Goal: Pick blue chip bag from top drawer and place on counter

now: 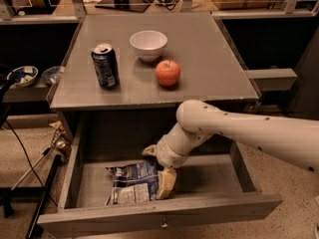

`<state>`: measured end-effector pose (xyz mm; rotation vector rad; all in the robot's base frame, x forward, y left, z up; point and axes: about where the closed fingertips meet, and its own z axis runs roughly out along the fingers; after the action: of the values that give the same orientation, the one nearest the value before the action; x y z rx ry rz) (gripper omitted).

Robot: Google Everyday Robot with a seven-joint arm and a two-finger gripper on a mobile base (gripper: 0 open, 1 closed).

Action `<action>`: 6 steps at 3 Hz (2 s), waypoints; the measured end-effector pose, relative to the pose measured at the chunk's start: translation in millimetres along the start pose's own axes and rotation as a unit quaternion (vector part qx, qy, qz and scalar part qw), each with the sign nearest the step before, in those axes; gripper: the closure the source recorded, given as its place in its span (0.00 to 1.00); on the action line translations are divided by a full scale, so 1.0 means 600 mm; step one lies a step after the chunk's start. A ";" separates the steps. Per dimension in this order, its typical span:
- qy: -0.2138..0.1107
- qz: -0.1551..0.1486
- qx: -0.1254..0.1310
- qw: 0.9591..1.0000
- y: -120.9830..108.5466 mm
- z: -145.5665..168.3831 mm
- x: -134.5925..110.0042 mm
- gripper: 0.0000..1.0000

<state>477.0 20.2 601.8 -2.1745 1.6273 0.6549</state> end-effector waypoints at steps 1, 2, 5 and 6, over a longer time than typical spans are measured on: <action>0.000 0.000 0.000 1.000 0.000 0.000 0.000 0.46; 0.000 0.000 0.000 1.000 0.000 0.000 0.000 0.69; 0.000 0.000 0.000 1.000 0.000 0.000 0.000 1.00; 0.009 0.011 0.018 1.000 0.003 -0.023 -0.001 1.00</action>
Offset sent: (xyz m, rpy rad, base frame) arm 0.0000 0.0000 0.0000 0.0000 0.0000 0.0000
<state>477.2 13.0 613.9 -2.1452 1.6625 0.6081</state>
